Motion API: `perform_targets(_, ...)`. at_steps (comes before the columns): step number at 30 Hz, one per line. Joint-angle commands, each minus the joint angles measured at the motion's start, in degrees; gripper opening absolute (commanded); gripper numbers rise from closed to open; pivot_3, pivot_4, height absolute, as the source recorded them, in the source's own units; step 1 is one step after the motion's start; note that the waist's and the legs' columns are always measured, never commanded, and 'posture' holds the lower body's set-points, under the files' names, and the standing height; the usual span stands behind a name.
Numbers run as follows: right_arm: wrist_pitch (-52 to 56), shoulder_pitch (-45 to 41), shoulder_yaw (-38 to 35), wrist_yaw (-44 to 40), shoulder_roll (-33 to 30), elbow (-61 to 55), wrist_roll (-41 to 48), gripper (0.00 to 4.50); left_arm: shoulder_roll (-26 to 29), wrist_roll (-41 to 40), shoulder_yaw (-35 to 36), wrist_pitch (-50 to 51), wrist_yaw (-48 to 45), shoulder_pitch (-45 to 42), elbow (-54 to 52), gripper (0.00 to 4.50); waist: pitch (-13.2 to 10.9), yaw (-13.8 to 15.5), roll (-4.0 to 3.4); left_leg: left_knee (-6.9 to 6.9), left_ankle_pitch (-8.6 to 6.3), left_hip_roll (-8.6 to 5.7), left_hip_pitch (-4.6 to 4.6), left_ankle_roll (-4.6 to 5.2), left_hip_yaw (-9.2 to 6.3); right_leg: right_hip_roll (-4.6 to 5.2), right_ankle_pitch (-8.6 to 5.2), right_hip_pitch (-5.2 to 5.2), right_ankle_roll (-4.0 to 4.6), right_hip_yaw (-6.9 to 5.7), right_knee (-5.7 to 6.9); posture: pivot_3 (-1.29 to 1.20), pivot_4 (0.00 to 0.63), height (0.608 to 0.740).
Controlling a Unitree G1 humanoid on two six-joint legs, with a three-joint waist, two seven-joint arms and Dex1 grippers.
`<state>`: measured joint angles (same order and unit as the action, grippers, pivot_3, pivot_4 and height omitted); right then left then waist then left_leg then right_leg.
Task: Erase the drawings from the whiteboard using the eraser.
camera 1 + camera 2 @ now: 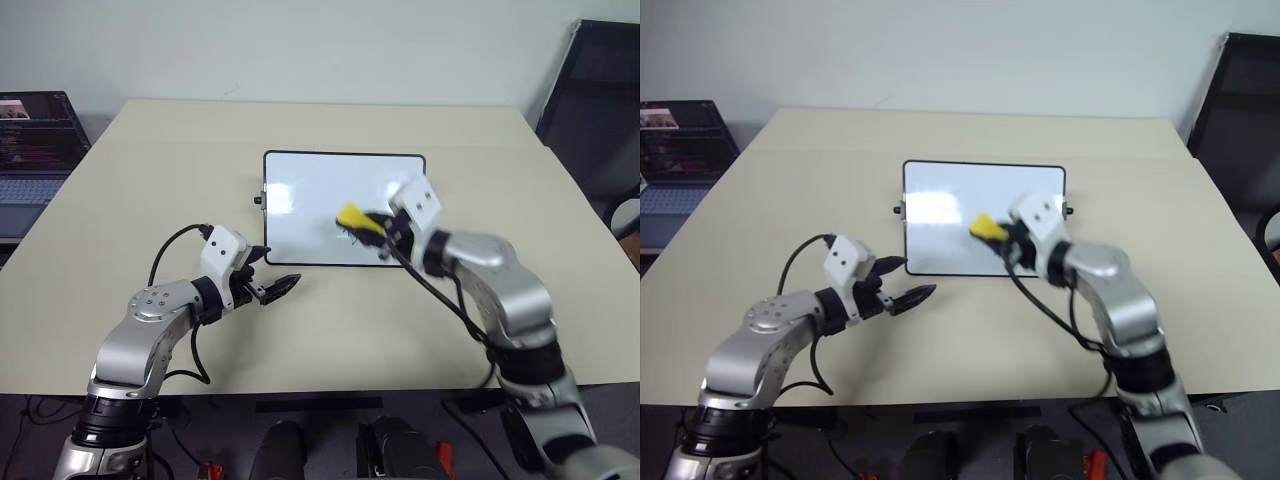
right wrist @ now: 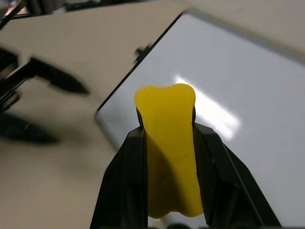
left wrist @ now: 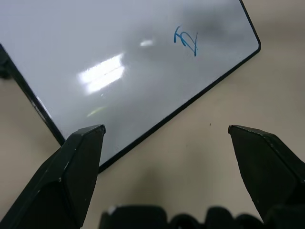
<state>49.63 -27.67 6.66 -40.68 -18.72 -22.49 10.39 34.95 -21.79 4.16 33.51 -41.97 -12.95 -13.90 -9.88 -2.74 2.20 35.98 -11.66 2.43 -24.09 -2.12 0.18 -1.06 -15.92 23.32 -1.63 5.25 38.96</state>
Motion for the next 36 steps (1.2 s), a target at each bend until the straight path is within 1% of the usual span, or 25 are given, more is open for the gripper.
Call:
perform_targets(1, 3.03, 3.10, -1.93, -0.46, -2.86, -7.76, 3.78, 0.97, 0.96, -1.93, 1.91, -1.42, -1.81, -0.09, -1.90, 4.50, -0.01, -0.11, -0.01, 0.00, 0.00, 0.00, 0.01, 0.00, 0.00, 0.02, -0.10, 0.01, -0.17, -0.04, 0.00, 0.00, 0.150, 0.740)
perform_targets(4, 1.43, 5.79, -0.86, 0.92, -5.14, -8.32, 3.06, 0.97, 1.49, -2.10, 2.52, -3.26, -3.44, 0.53, -0.89, 4.50, -0.01, -0.74, 0.00, 0.00, 0.01, 0.06, 0.15, 0.01, 0.12, -0.02, -0.12, 0.00, -0.19, 0.03, 0.02, 0.00, 0.150, 0.740)
perform_targets(6, -0.68, 6.97, -0.23, 2.22, -5.41, -7.39, 2.18, 0.97, 1.62, -2.22, 3.09, -4.49, -4.31, 0.37, 0.25, 4.50, 0.00, -0.73, 0.01, 0.00, 0.02, 0.10, 0.23, 0.01, 0.15, -0.14, -0.12, -0.05, -0.18, 0.05, 0.03, 0.00, 0.150, 0.740)
perform_targets(8, -4.20, 7.30, 1.19, 4.05, -6.02, -5.63, -0.29, 0.97, 1.69, -2.34, 3.27, -5.22, -4.74, 0.06, 0.91, 4.50, 0.00, -0.72, 0.01, 0.01, 0.02, 0.13, 0.23, 0.01, 0.28, -0.21, -0.13, -0.04, -0.17, 0.06, 0.04, 0.00, 0.150, 0.740)
perform_targets(12, -10.55, 7.34, 2.33, 8.46, -4.56, -0.87, -3.63, 0.97, 1.56, -1.97, 3.25, -5.96, -4.49, -0.62, 1.92, 4.50, 0.00, -0.57, 0.01, 0.00, 0.01, 0.08, 0.20, 0.01, 0.34, -0.24, -0.14, -0.03, -0.18, 0.08, 0.02, 0.00, 0.150, 0.740)
perform_targets(17, -13.95, 6.13, 3.87, 8.85, -4.01, 0.99, -4.35, 0.97, 1.81, -1.72, 2.93, -6.44, -4.63, -0.70, 2.33, 4.50, -0.01, -0.54, 0.02, -0.01, 0.01, 0.07, 0.15, 0.01, 0.35, -0.23, -0.15, -0.01, -0.19, 0.09, -0.01, 0.00, 0.150, 0.740)
perform_targets(21, -18.40, 1.74, 7.45, 8.33, -4.31, 5.40, -7.82, 0.97, 1.97, -1.37, 2.65, -6.76, -4.71, -0.72, 2.63, 4.50, -0.01, -0.68, 0.02, 0.00, 0.01, 0.13, 0.19, 0.01, 0.36, -0.24, -0.14, -0.01, -0.19, 0.11, 0.03, 0.00, 0.150, 0.740)
perform_targets(23, -22.27, -2.62, 10.87, 7.62, -4.46, 10.21, -11.23, 0.97, 2.08, -1.00, 2.26, -7.19, -5.02, -0.32, 2.58, 4.50, -0.01, -0.68, 0.02, 0.00, 0.01, 0.12, 0.20, 0.01, 0.35, -0.26, -0.14, -0.02, -0.19, 0.08, 0.03, 0.00, 0.150, 0.740)
perform_targets(25, -25.13, -6.83, 13.12, 7.72, -3.52, 15.22, -13.65, 0.97, 2.19, -0.68, 1.93, -7.61, -5.33, -0.07, 2.55, 4.50, -0.01, -0.69, 0.02, 0.01, 0.01, 0.11, 0.20, 0.01, 0.40, -0.28, -0.14, 0.00, -0.19, 0.12, 0.03, 0.00, 0.150, 0.740)
perform_targets(28, -28.14, -11.67, 14.15, 9.41, -0.70, 23.19, -15.75, 0.97, 2.20, -0.71, 1.73, -7.42, -5.31, -0.12, 2.09, 4.50, -0.01, -0.57, 0.02, -0.01, 0.01, 0.10, 0.17, 0.01, 0.40, -0.28, -0.13, 0.00, -0.18, 0.10, 0.02, 0.00, 0.150, 0.740)
perform_targets(30, -30.53, -13.73, 14.32, 11.41, 0.65, 28.44, -17.73, 0.97, 2.42, -0.75, 1.62, -7.20, -5.39, -0.12, 1.62, 4.50, -0.01, -0.56, 0.02, -0.01, 0.01, 0.10, 0.15, 0.01, 0.39, -0.28, -0.12, 0.01, -0.15, 0.08, 0.02, 0.00, 0.150, 0.740)
perform_targets(32, -32.34, -15.09, 14.45, 12.81, 1.48, 32.43, -19.33, 0.97, 2.59, -0.81, 1.58, -7.08, -5.43, -0.10, 1.40, 4.50, -0.01, -0.48, 0.02, -0.02, 0.01, 0.10, 0.15, 0.00, 0.39, -0.25, 0.01, 0.00, 0.08, 0.08, 0.02, 0.00, 0.150, 0.740)
perform_targets(34, -32.79, -15.65, 15.02, 12.67, 1.59, 35.21, -20.65, 0.97, 2.76, -0.74, 1.47, -7.19, -5.39, -0.09, 1.45, 4.50, -0.01, -0.33, 0.02, -0.02, 0.01, 0.06, 0.11, 0.00, 0.38, -0.23, 0.02, 0.01, 0.10, 0.07, 0.02, 0.00, 0.150, 0.740)
perform_targets(36, -32.96, -15.18, 16.17, 10.85, 0.84, 36.63, -21.81, 0.97, 2.87, -0.75, 1.40, -7.25, -5.37, -0.08, 1.47, 4.50, -0.01, -0.36, 0.02, -0.02, 0.01, 0.04, 0.10, 0.00, 0.38, -0.21, 0.02, 0.01, 0.10, 0.06, 0.01, 0.00, 0.150, 0.740)
